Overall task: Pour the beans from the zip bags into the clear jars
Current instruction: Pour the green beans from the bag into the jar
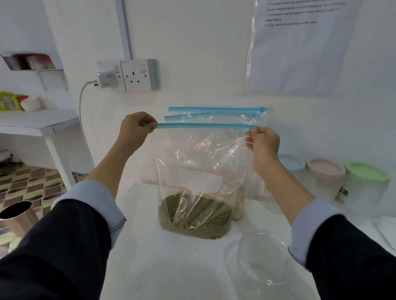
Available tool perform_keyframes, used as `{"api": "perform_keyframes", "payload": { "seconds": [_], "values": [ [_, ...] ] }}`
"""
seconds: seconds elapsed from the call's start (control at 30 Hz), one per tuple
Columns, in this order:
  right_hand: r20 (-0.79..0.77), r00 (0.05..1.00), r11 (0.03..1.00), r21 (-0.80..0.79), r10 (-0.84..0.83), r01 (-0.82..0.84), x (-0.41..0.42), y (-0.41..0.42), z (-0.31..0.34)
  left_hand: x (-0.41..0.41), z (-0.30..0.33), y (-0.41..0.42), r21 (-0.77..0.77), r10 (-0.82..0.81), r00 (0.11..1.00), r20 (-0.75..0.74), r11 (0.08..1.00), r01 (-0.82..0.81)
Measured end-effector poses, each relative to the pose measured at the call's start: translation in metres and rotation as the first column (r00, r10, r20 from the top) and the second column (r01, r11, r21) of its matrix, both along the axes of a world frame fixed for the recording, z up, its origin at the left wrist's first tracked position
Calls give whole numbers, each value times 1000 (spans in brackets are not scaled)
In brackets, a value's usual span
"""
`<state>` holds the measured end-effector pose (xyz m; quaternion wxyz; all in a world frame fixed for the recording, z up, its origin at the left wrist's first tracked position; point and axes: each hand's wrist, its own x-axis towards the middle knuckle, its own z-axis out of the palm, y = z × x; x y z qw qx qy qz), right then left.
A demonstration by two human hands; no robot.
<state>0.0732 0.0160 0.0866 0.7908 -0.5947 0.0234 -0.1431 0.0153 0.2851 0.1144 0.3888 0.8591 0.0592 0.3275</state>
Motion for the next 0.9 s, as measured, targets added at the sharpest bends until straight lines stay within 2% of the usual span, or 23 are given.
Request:
{"api": "perform_keyframes", "payload": {
  "seconds": [0.07, 0.17, 0.3, 0.4, 0.43, 0.57, 0.7, 0.8, 0.9],
  "values": [
    [31, 999, 999, -23, 28, -28, -2, 1, -2, -2, -5, -3, -181, -40, 999, 31, 982, 45],
    [64, 995, 996, -56, 75, -71, -8, 1, -5, -6, -16, -4, -452, -79, 996, 49, 887, 92],
    [142, 986, 986, -154, 90, -68, -20, 4, -1, -9, -31, -5, -558, -18, 997, 79, 827, 59],
    [231, 965, 982, -168, 122, -84, -38, 13, 13, -8, -17, -3, -713, 80, 981, 176, 698, 71],
    [261, 955, 981, -169, 140, -97, -46, 17, 18, -6, -8, -1, -742, 92, 974, 208, 663, 96],
    [351, 896, 957, -193, 273, -216, -81, 31, 31, 2, 17, -4, -742, 44, 968, 247, 651, 160],
    [400, 805, 897, -249, 438, -365, -106, 35, 36, 15, 20, -11, -788, 26, 961, 274, 579, 209],
    [407, 682, 794, -321, 608, -516, -126, 37, 35, 23, 17, -17, -789, -3, 960, 280, 568, 232],
    [372, 518, 638, -417, 770, -648, -143, 37, 34, 24, 12, -26, -790, -110, 948, 297, 529, 309]
  ]
}}
